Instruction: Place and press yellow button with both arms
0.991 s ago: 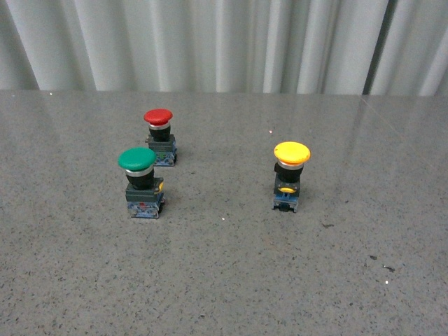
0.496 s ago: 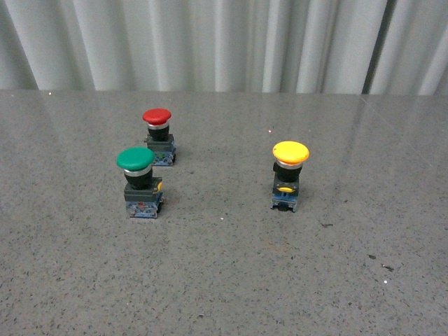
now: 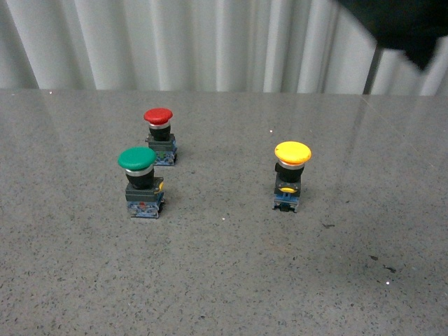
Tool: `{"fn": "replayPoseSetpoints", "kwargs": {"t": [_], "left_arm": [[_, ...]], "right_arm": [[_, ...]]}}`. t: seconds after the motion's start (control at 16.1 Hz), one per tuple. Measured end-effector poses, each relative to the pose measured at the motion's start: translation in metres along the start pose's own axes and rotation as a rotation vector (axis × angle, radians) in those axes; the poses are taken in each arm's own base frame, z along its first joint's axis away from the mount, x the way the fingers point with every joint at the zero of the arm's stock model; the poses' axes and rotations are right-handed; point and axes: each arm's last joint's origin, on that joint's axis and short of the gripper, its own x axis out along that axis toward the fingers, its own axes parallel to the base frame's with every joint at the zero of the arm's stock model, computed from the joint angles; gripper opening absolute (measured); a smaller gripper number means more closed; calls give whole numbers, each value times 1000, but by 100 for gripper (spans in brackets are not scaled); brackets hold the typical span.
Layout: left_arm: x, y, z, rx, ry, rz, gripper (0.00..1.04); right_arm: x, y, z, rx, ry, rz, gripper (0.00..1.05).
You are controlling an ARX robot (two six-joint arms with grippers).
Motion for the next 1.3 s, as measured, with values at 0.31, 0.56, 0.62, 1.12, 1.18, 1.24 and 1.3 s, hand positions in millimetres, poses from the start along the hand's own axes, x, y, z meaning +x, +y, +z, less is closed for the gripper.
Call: {"fn": "replayPoseSetpoints", "kwargs": {"t": [0.31, 0.56, 0.62, 1.12, 1.18, 1.24, 1.3], "left_arm": [[0, 0, 0, 1, 0, 0, 98], [0, 0, 0, 1, 0, 0, 98], [0, 0, 0, 1, 0, 0, 98], [0, 0, 0, 1, 0, 0, 98], [0, 0, 0, 1, 0, 0, 98], [0, 0, 0, 1, 0, 0, 98], [0, 0, 0, 1, 0, 0, 98]], "right_arm": [[80, 19, -47, -15, 243, 28, 37], [81, 17, -49, -13, 250, 23, 24], [81, 17, -50, -12, 253, 22, 22], [84, -22, -65, 25, 310, -93, 2], [84, -24, -66, 26, 312, -99, 2], [85, -25, -68, 27, 318, -104, 2], [85, -27, -70, 29, 324, -109, 2]]}}
